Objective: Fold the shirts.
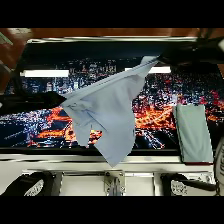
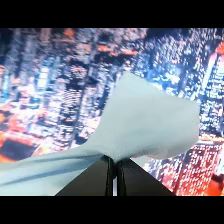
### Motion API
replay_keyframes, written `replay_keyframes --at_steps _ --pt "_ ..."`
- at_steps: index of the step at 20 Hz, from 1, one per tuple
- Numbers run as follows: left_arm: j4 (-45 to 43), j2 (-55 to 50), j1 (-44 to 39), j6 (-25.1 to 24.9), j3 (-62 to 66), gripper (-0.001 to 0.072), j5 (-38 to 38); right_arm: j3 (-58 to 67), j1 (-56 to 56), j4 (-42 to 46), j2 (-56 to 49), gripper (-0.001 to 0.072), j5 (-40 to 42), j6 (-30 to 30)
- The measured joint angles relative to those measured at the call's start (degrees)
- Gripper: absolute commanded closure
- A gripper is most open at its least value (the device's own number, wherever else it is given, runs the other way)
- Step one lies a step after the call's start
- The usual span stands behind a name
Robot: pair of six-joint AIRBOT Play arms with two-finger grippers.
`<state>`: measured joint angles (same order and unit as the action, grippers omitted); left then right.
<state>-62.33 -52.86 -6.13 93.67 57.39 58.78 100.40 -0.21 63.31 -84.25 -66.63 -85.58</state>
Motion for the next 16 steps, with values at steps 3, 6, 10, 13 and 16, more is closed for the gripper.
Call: replay_keyframes --at_steps 3,6,10,13,16 --pt "1.44 -8.79 0.07 0.04 -1.55 0.0664 -4.87 0.0 3.1 2.05 -9.22 0.065 4.24 -1.57" --pt "5.33 -15.89 0.11 0.11 -2.14 0.0235 -6.95 0.04 5.07 1.92 -14.73 0.0617 5.27 -3.37" --pt "9.31 -19.17 3.54 0.11 0.11 0.0035 -3.19 0.9 4.35 -1.07 -14.45 0.0019 2.8 -1.77" --pt "6.4 -19.37 10.14 -0.2 4.02 0.0193 7.93 1.11 0.24 2.19 -10.64 0.0075 -6.58 2.34" --pt "2.23 -16.31 14.97 -2.1 2.84 0.0084 17.92 -1.99 -5.88 6.64 -7.08 0.0113 -16.92 3.78"
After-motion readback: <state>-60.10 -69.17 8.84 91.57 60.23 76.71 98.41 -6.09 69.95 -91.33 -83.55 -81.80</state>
